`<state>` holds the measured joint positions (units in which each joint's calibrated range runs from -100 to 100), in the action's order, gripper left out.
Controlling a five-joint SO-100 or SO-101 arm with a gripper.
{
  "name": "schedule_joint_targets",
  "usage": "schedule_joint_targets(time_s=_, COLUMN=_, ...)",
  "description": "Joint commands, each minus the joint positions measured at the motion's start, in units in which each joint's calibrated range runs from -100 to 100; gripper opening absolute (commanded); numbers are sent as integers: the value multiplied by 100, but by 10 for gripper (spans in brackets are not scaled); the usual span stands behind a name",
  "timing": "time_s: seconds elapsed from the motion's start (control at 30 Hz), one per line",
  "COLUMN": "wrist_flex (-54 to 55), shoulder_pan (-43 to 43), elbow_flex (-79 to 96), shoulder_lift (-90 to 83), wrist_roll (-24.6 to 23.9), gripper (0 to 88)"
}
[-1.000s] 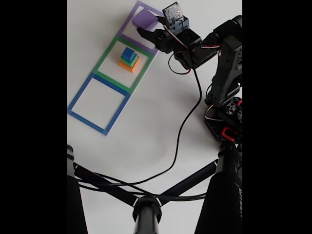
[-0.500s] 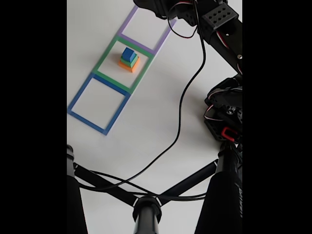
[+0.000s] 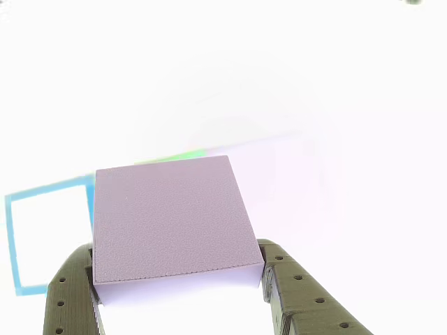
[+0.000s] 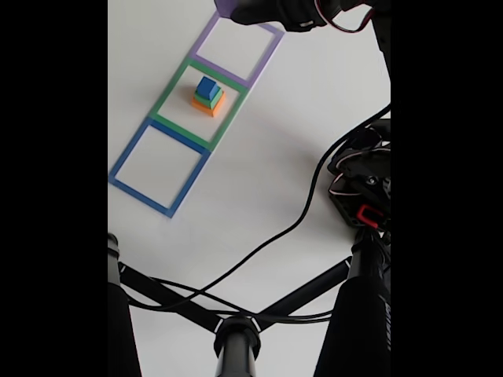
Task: Tower of hanoi
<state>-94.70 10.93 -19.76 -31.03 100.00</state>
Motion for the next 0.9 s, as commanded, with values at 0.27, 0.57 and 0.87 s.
schedule_joint_targets(time_s=0.27, wrist_flex=-295, shoulder_pan=-1563, elbow_flex=-543, shoulder_lift=-212, wrist_roll=0, gripper=170)
schedule_joint_targets(time_s=0.57, wrist_flex=782, shoulder_pan=-2589, elbow_flex=785, shoulder_lift=-260, wrist_roll=0, gripper=171)
schedule_joint_targets(time_s=0.87, wrist_flex=4904, shoulder_pan=-2943, elbow_flex=5094, shoulder_lift=-817, wrist_roll=0, gripper=174)
